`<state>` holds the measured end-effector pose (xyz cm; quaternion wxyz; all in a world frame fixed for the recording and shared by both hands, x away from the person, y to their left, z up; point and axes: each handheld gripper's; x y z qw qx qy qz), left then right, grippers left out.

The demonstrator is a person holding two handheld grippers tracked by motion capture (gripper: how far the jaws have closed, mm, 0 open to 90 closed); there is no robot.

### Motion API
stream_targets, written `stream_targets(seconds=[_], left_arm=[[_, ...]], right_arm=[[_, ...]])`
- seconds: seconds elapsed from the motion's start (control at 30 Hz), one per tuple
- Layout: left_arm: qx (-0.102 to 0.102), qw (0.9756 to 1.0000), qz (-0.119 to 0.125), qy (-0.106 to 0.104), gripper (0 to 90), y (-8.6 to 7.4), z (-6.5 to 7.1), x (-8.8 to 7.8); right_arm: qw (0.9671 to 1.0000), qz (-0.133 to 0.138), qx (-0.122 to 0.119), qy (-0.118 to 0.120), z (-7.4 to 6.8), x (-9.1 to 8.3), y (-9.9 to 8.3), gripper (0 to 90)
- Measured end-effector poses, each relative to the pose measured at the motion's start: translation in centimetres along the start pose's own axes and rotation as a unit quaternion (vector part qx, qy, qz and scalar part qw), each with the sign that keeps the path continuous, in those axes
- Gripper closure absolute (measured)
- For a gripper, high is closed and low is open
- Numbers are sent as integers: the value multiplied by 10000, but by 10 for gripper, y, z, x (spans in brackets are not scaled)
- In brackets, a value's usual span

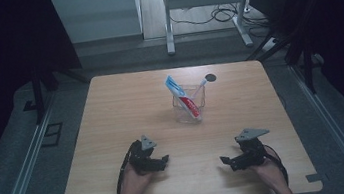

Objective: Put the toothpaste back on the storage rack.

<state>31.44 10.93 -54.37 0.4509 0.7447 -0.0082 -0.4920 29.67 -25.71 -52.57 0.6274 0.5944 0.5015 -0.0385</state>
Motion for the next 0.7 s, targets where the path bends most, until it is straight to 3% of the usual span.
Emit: stream_targets(seconds=[0.13, 0.37, 0.7], left_arm=[[-3, 10000, -2, 4, 134, 0, 0, 0], [-4, 10000, -7, 8, 134, 0, 0, 0], [-1, 10000, -8, 8, 133, 0, 0, 0]], right_arm=[[10000, -54, 45, -11, 3, 6, -9, 13], [9993, -152, -234, -259, 1, 12, -13, 26], [9992, -178, -253, -262, 1, 12, -13, 22]])
Point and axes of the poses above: each handheld gripper's, and its own axes: x roughly forward along the jaws, y roughly out of its top, z roughly to its right, and after that the axes turned 11 degrees about x, right-handed
